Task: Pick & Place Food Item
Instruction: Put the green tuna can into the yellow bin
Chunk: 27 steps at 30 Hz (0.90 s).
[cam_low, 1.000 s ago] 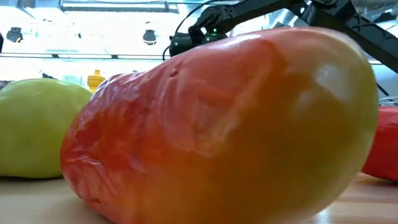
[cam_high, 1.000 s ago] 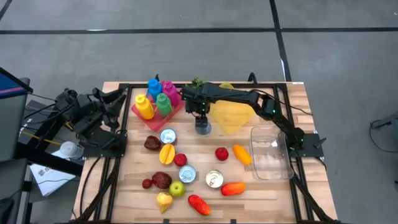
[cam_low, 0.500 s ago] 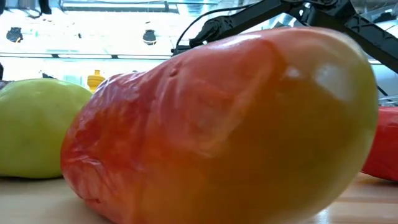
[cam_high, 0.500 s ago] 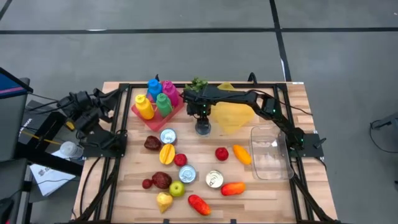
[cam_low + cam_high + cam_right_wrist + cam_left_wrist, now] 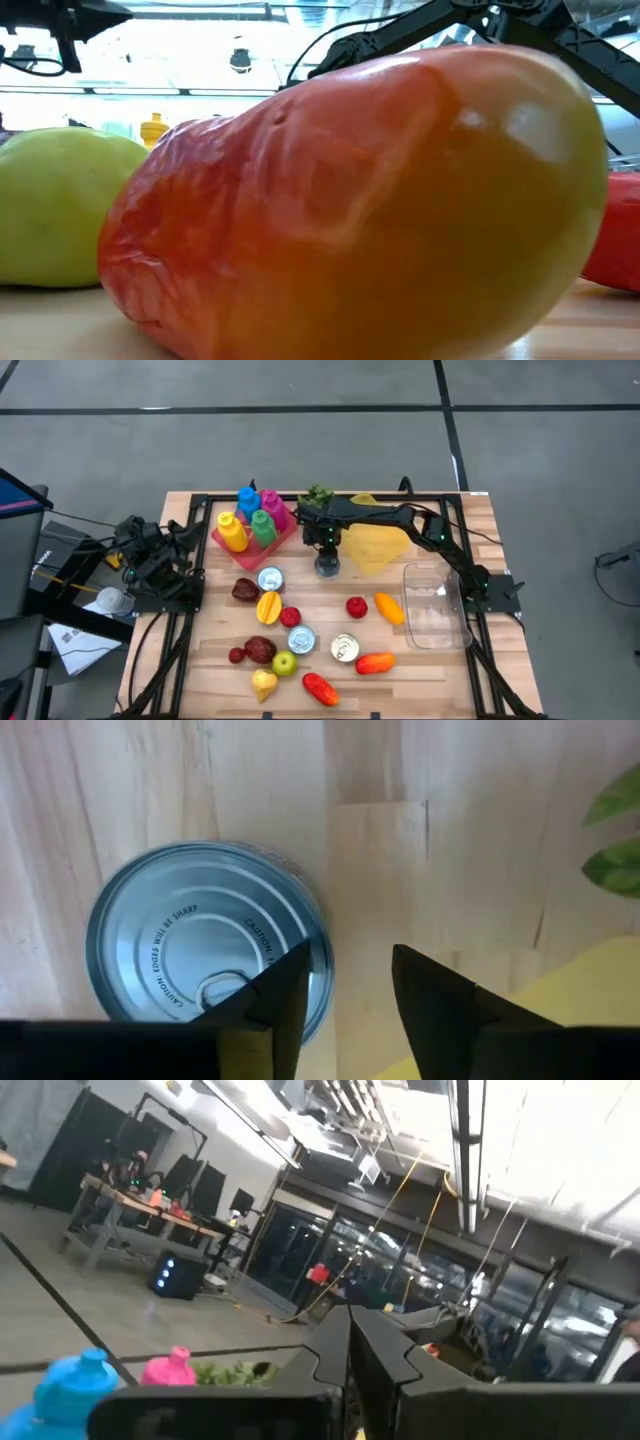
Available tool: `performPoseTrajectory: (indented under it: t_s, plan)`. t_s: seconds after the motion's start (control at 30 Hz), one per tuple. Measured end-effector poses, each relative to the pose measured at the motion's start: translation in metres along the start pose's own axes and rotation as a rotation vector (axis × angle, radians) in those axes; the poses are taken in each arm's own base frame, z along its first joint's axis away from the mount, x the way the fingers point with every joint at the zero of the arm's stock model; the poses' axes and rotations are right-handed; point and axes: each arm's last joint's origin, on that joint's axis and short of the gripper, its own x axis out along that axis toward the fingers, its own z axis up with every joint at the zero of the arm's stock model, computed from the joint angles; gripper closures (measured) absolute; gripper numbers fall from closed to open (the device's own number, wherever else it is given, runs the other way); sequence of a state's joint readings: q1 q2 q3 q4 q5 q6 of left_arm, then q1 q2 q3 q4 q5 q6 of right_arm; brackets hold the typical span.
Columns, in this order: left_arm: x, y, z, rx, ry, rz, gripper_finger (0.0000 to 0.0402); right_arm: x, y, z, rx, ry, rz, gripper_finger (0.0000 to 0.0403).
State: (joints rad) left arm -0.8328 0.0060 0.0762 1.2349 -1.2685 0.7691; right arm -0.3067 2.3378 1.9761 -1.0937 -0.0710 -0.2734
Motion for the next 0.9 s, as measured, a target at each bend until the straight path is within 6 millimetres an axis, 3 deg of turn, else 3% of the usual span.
performPoseTrajectory:
  t_s: [0.13, 0.33, 0.67, 0.9]
  plan:
    - [-0.002, 0.000, -0.007, -0.027, 0.006, -0.007, 0.0401, 0.000, 0.003, 0.001, -0.012, 0.004, -0.013, 0.0292]
    - [-0.002, 0.000, -0.008, -0.030, 0.007, -0.007, 0.0401, 0.000, 0.008, 0.002, -0.009, 0.007, -0.018, 0.0392]
    - [-0.002, 0.000, -0.008, -0.021, 0.007, -0.007, 0.0401, -0.001, 0.027, 0.007, -0.008, -0.007, -0.028, 0.0401]
    - [-0.002, 0.000, -0.009, -0.015, 0.011, -0.006, 0.0401, -0.033, 0.045, 0.009, -0.015, -0.093, -0.018, 0.0402]
